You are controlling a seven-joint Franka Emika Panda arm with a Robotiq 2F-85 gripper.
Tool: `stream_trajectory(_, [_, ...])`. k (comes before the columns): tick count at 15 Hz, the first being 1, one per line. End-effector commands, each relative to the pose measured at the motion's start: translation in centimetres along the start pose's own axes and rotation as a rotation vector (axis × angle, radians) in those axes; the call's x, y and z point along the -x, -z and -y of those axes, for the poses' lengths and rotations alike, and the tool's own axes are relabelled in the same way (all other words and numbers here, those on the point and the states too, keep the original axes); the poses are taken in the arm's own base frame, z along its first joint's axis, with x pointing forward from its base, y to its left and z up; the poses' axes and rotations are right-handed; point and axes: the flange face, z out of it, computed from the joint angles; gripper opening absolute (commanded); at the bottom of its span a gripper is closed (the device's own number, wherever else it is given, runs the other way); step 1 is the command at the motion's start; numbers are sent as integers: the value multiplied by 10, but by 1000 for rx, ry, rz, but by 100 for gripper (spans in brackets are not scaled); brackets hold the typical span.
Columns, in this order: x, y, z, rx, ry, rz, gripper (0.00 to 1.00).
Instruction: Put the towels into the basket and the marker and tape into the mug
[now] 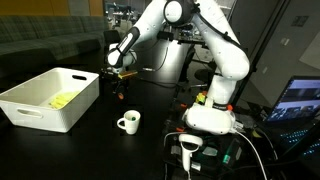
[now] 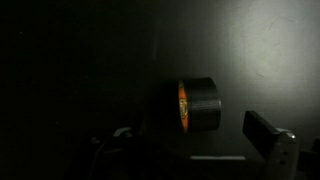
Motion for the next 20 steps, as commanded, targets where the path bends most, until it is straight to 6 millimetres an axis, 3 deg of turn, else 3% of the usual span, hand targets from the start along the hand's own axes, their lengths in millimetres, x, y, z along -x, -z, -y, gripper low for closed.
stream_trajectory(1, [-5, -2, 3, 32, 42, -32, 100])
stream_trajectory(6, [1, -8, -1, 67, 65, -23, 100])
stream_trajectory(8, [2, -10, -4, 75, 65, -21, 87])
stream_trajectory(9, [2, -10, -6, 80, 66, -20, 68])
stream_trajectory(10, [2, -11, -7, 85, 65, -20, 58])
stream_trajectory(15, [0, -8, -11, 94, 68, -25, 20])
stream_trajectory(17, [2, -2, -11, 79, 71, -20, 14])
stream_trajectory(20, [13, 8, -10, 72, 94, 5, 18])
